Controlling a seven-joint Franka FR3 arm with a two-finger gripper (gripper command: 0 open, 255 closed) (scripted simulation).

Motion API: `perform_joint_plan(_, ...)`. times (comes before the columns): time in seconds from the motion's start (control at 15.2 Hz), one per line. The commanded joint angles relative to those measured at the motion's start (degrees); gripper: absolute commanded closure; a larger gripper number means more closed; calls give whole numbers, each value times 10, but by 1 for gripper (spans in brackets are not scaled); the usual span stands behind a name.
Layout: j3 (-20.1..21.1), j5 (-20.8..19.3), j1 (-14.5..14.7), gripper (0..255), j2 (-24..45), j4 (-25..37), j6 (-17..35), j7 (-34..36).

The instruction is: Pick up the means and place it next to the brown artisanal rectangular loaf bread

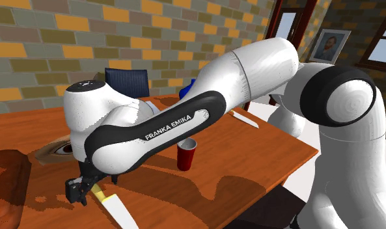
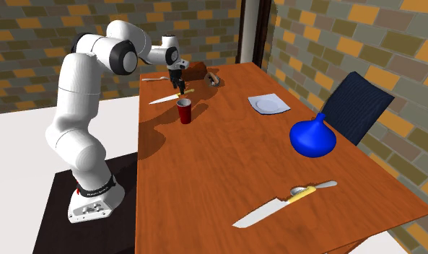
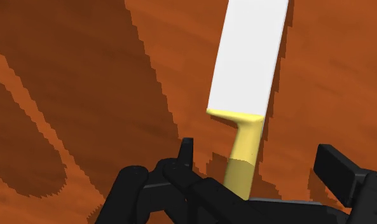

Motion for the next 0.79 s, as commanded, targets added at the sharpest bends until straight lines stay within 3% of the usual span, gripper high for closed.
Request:
perform_joint_plan(0.0,2,3,-1,0,-9,6,-15,-2)
perform_joint_plan(0.2,6,12,-3,0,-32,26,-57,-8)
perform_joint_plan(0.73,6,12,-3,0,-32,26,-57,-8)
